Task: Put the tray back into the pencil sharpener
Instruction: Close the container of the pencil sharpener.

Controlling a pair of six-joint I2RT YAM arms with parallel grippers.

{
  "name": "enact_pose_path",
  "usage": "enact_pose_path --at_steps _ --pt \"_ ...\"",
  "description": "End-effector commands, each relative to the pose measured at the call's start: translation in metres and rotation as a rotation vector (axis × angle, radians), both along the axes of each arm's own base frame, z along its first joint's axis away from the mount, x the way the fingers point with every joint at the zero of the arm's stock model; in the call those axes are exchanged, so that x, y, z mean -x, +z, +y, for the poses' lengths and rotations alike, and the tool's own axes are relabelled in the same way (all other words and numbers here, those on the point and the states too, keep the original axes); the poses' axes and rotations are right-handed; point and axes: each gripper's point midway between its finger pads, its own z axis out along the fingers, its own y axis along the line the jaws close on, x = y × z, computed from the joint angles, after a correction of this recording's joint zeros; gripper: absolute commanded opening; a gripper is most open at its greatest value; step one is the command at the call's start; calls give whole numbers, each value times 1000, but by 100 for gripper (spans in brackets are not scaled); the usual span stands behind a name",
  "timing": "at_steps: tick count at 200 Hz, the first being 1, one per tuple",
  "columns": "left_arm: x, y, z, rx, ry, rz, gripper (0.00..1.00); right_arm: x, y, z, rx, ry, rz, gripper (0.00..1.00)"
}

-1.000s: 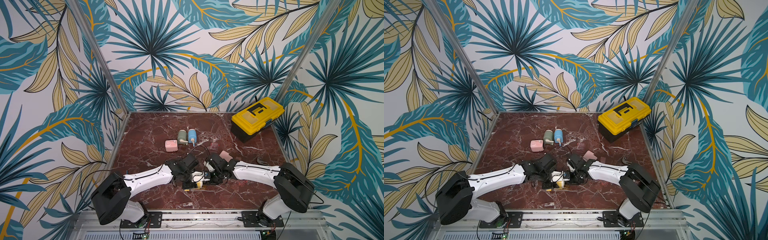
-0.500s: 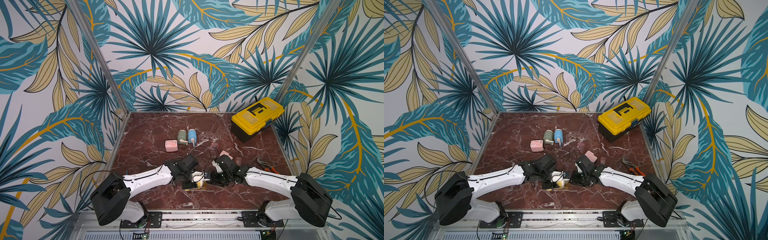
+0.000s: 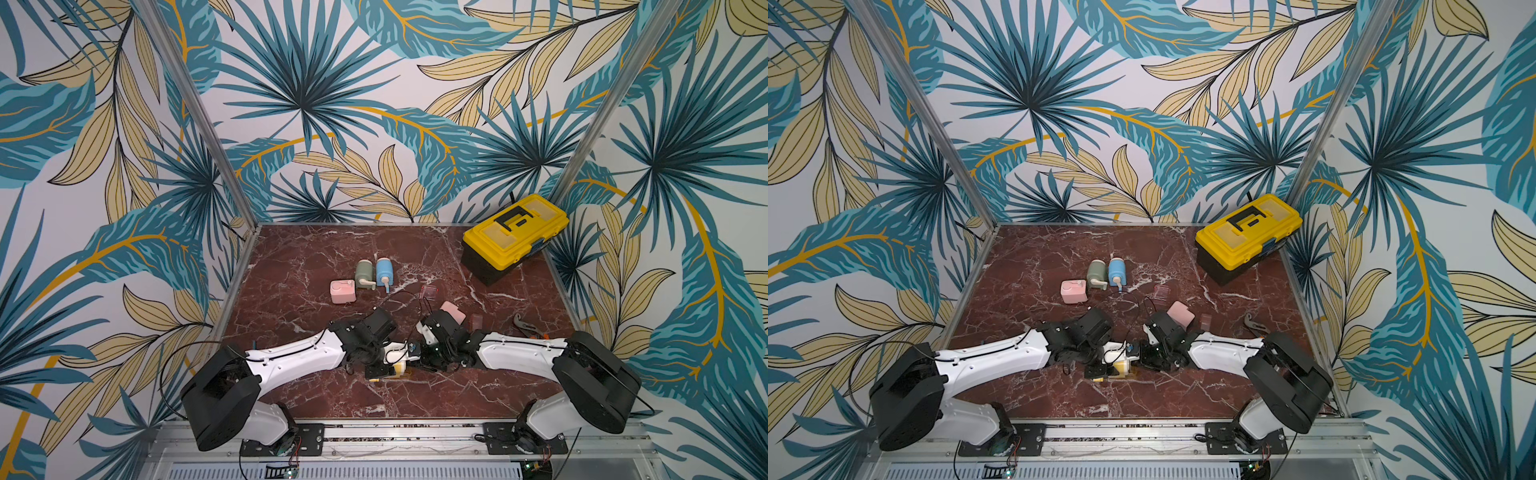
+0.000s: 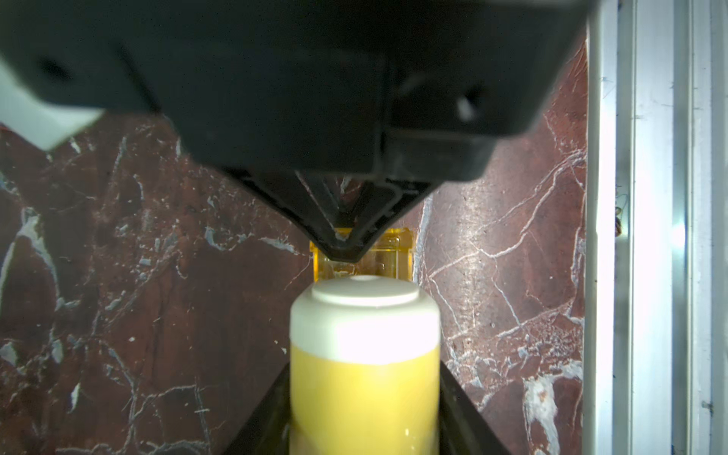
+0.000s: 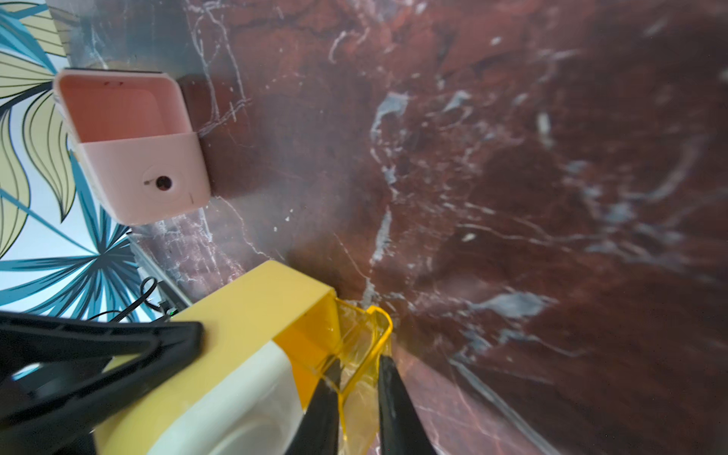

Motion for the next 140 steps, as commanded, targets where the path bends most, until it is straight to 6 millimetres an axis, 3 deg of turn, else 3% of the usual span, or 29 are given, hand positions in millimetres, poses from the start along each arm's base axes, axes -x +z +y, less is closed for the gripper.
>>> enact_pose_path --at_steps 1,23,45,95,111,140 --pt "-4 -3 3 -21 14 -8 37 0 6 16 -95 15 3 22" --pt "-4 -5 4 -30 18 -9 37 -2 18 11 -95 2 -31 29" --pt "-4 -6 5 -33 23 -9 37 -2 25 -7 -52 -18 -61 33" --pt "-4 -7 5 -35 27 -5 36 5 12 -44 22 -112 -55 31" --pt "-4 -7 5 -35 27 -4 36 6 8 -43 40 -93 -36 26" --pt "-6 -6 3 -33 27 -7 35 -1 2 -21 21 -64 -19 20"
